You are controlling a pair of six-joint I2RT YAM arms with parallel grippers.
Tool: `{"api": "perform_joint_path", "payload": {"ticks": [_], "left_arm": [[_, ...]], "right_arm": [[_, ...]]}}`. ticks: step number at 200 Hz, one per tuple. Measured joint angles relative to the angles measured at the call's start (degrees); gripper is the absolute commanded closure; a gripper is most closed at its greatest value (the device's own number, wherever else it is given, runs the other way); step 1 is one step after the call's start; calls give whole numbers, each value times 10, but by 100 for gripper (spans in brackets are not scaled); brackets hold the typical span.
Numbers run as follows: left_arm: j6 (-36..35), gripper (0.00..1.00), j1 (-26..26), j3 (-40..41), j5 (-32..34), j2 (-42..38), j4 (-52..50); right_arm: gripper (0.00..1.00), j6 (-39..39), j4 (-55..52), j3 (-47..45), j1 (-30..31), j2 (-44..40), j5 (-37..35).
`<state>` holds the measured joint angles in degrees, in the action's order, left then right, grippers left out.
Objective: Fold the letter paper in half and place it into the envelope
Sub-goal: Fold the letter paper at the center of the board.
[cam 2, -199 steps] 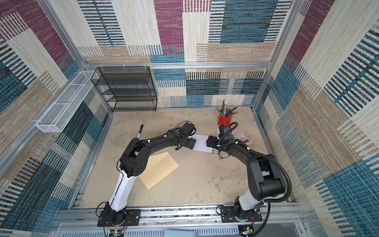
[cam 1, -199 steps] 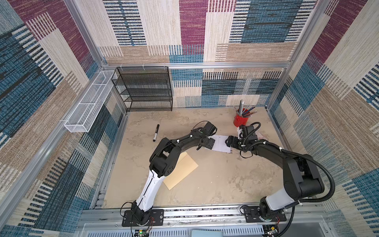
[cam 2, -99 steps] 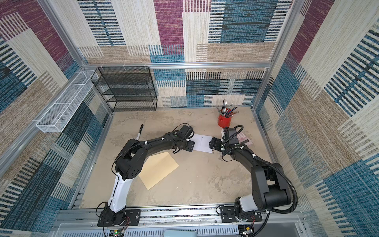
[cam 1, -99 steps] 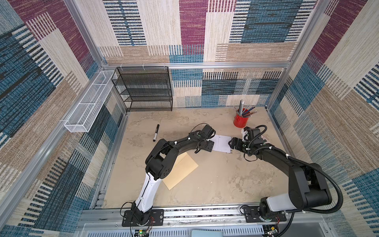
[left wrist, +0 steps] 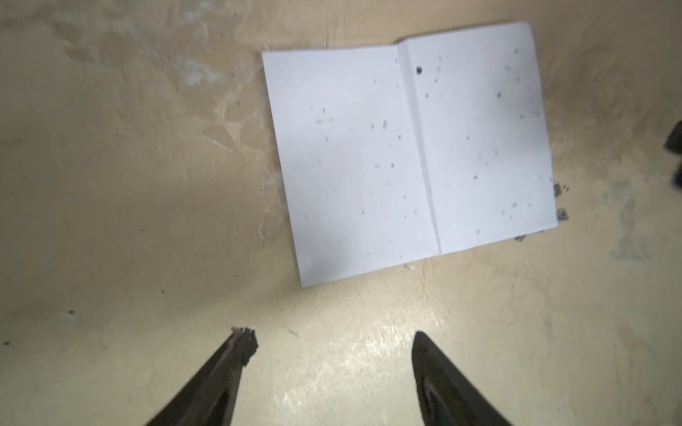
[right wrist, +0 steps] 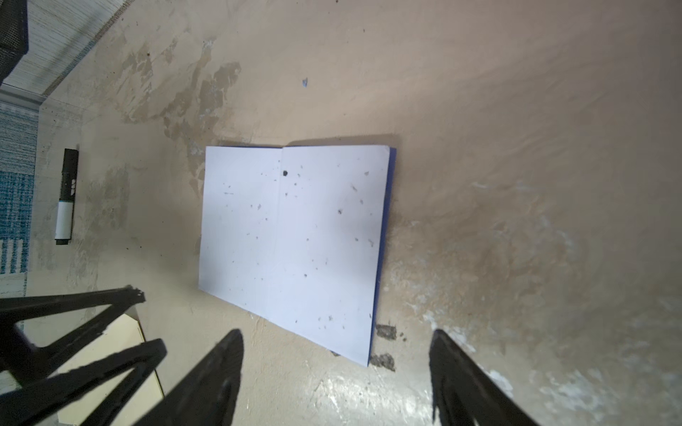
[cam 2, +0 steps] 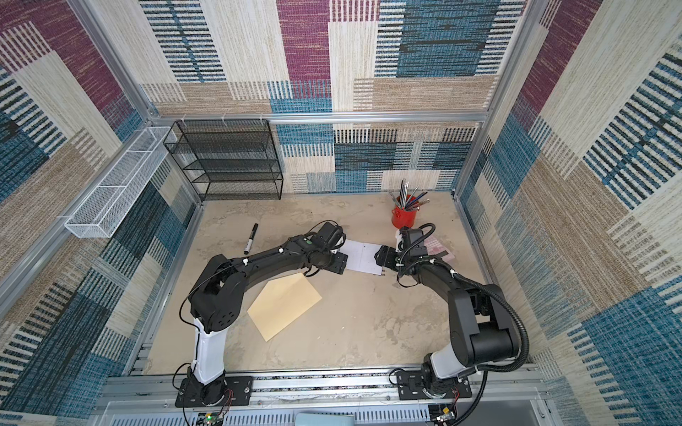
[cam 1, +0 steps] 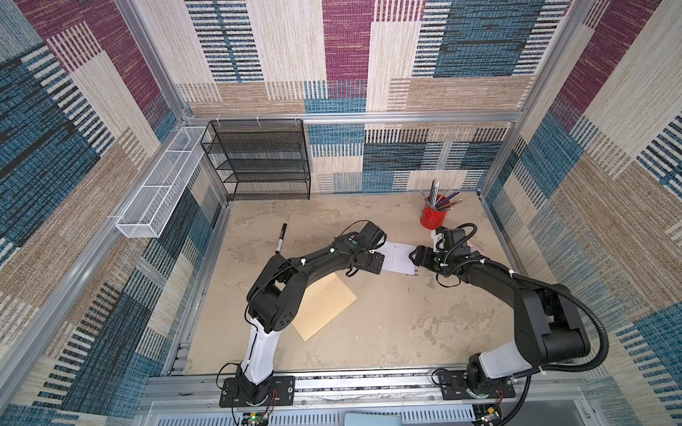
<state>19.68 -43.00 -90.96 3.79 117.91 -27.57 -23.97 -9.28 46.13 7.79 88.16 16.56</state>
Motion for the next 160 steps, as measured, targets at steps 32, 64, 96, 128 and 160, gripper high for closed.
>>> {"api": "perform_joint_path", "payload": {"ticks": [32,64,96,128,160], "left_arm": [[-12,30,15,-75,8,54,-27],[-19,37,33,-118,4,99,-50],[-18,41,45,-130,1,118,-61],[-18,41,44,-132,-23,122,-63],[-16,43,44,-128,-43,122,-61]], "right_arm": [[31,0,2,6,0,31,12],[35,0,5,7,0,44,21],[38,0,8,7,0,49,30],[39,-2,21,3,0,54,40],[39,-12,30,-1,0,63,53]]}}
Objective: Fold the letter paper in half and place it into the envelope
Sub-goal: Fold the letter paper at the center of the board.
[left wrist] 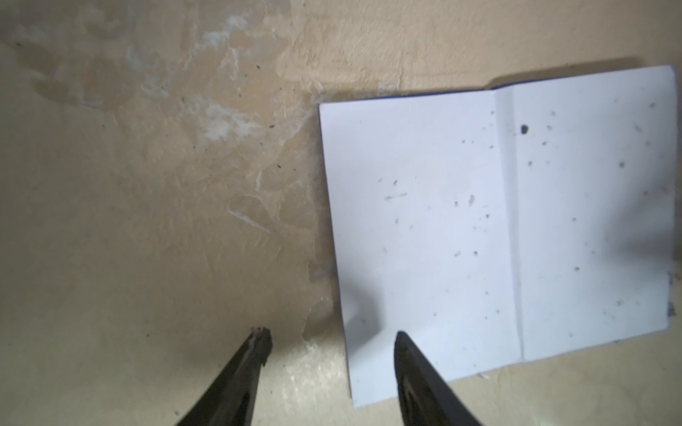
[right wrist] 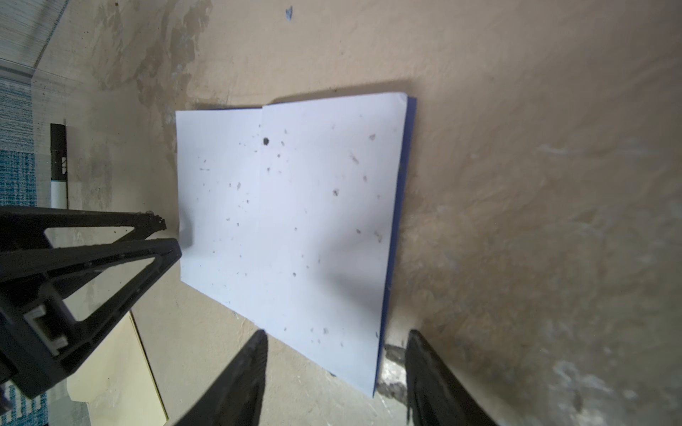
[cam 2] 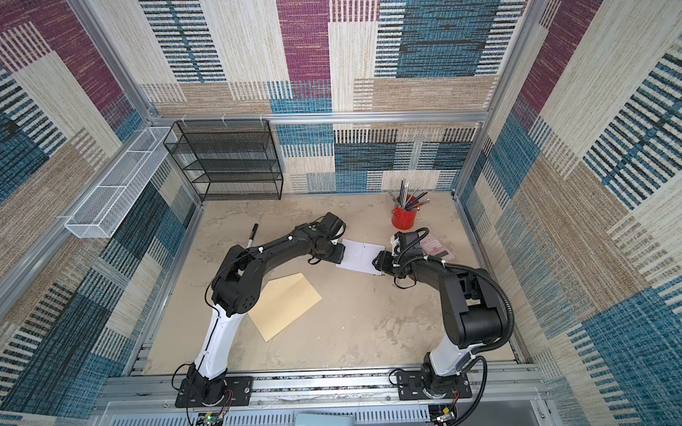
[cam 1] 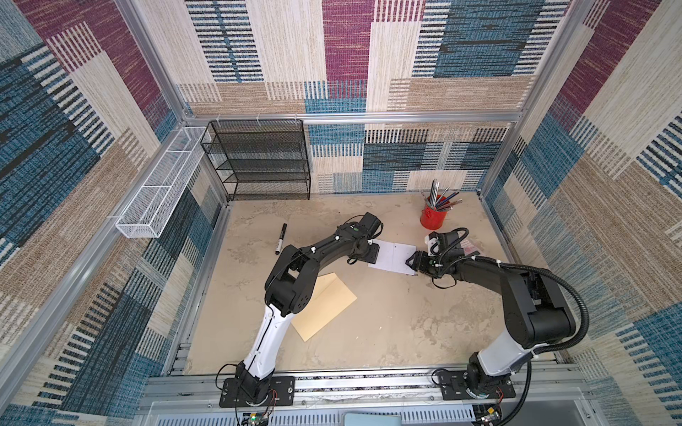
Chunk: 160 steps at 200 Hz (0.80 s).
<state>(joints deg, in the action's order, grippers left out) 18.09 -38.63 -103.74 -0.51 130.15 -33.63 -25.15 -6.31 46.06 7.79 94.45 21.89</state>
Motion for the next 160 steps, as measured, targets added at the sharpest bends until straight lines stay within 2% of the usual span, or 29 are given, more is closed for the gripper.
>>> {"api": "perform_joint_path", "payload": {"ticks": [39,78,96,128,140,160], "left_arm": [[3,44,0,10,-21,0,8],[14,48,1,39,-41,-15,31],[15,49,0,54,-45,-23,40],[17,50,0,76,-54,-35,54],[19,50,0,83,-57,-39,56],[19,51,-1,97,-58,-49,57]], "right_arm": [[52,-13,19,-10,0,5,27],[70,-29,31,-23,0,-12,47],[81,-33,40,-26,0,-19,51],[89,-35,45,-32,0,-19,56],[98,-35,47,-36,0,-19,56],[100,-39,48,-42,0,-18,60]]}}
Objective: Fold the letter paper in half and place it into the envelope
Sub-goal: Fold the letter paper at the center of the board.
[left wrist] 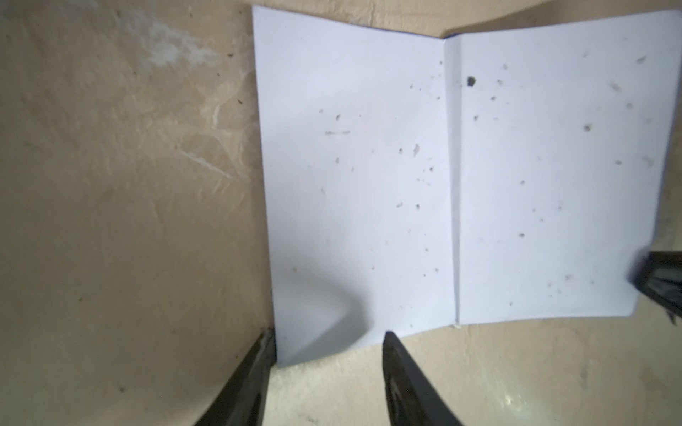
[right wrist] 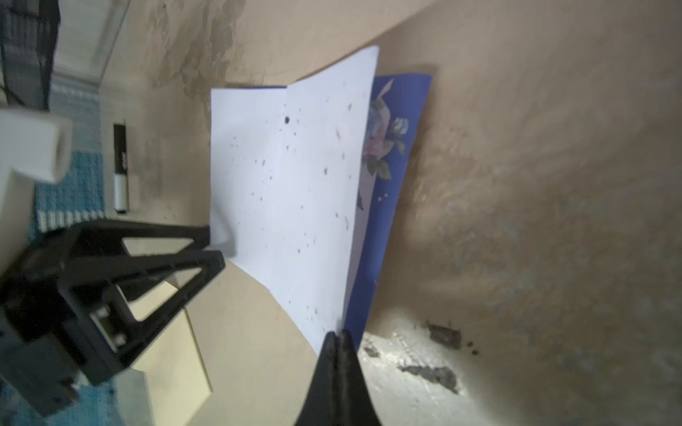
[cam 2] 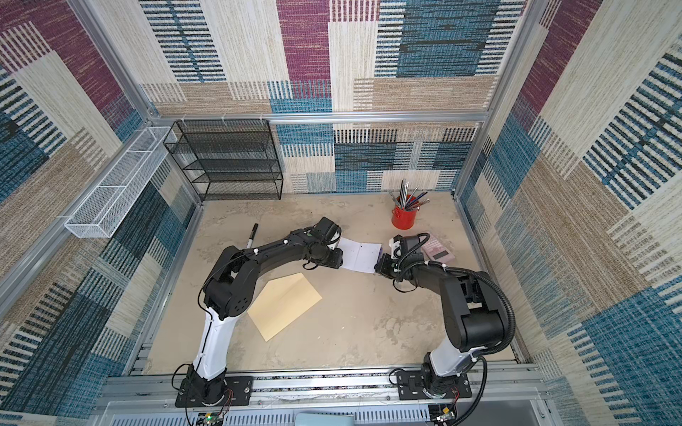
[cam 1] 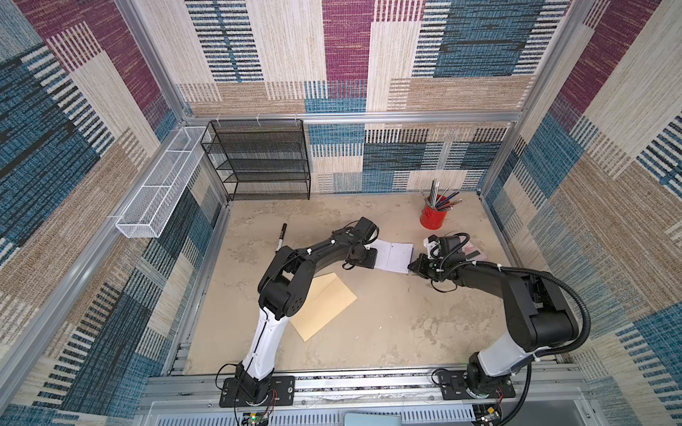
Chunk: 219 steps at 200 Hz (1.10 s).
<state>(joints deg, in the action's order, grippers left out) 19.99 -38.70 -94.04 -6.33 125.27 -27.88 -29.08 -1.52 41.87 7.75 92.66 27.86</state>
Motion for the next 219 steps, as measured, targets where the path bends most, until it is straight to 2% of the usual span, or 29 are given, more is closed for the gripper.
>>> {"api": "perform_joint_path", "payload": {"ticks": [59,105,143,173,219], "left_arm": [[10,50,-2,65,-1,-65,5],[25,43,-7,121,0,-157,28],[26,41,-9,170,22,-218,44],[29,40,-14,202,51,-218,45],[30,40,-31,216,68,-185,46]], "right_arm": [[100,8,-7,-35,0,-36,-11],[100,11,-23,-99,4,-116,-24],[100,7,-60,-132,36,-182,-52],[100,-8,-90,-153,65,-244,-75],[100,-22,-148,-184,70,-306,-105]]}}
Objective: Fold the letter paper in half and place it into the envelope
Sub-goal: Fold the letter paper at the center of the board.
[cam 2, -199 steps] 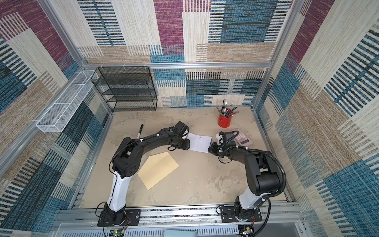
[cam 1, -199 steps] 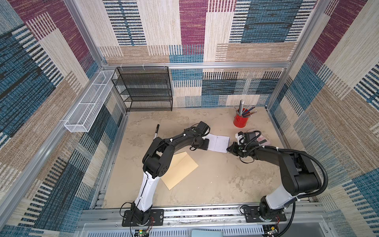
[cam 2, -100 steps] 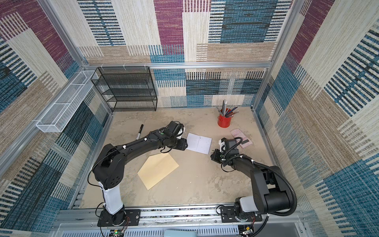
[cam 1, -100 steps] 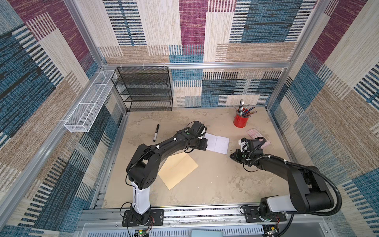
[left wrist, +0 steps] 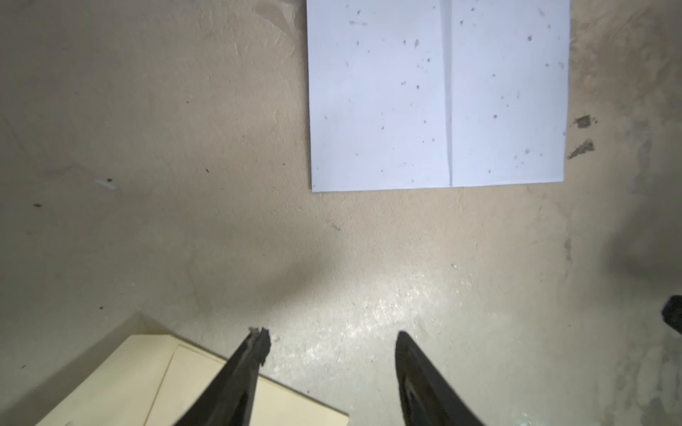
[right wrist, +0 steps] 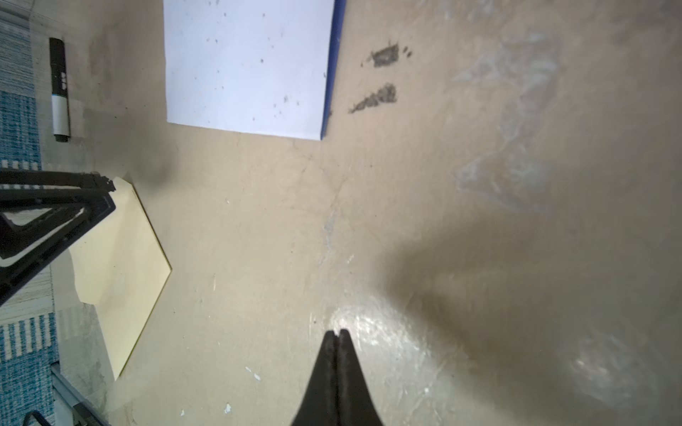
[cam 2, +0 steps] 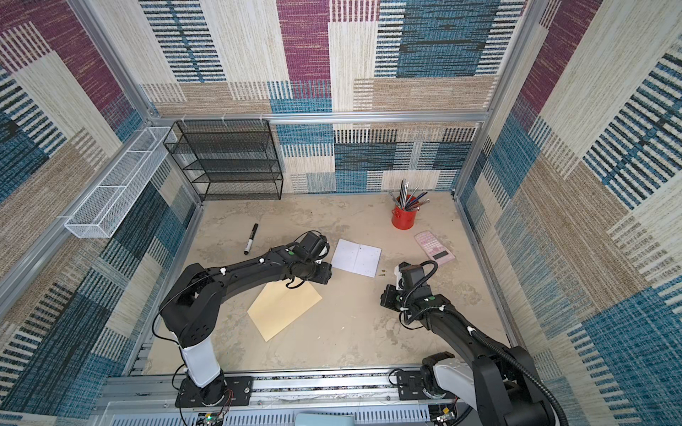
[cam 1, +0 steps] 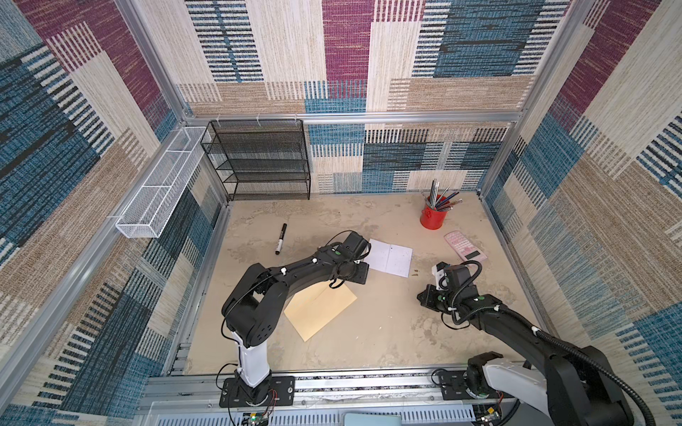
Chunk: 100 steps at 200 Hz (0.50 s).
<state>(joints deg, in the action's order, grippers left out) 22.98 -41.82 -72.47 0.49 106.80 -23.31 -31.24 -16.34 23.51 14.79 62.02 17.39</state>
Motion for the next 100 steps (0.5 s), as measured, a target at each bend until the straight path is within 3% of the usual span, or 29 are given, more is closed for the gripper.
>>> {"api": "perform_joint_path", "payload": {"ticks": [16,33,46,100], "left_arm": [[0,40,-1,-5,6,7,0],[-2,40,-1,-21,9,9,0],[-5,39,-1,-40,16,11,0],[-34,40,35,-182,37,111,-12]], "right_arm": [[98,-2,-11,-1,0,-7,0],[68,-4,-21,9,1,-7,0],[54,-4,-18,24,1,0,-7],[53,3,46,125,-3,159,-2]]}}
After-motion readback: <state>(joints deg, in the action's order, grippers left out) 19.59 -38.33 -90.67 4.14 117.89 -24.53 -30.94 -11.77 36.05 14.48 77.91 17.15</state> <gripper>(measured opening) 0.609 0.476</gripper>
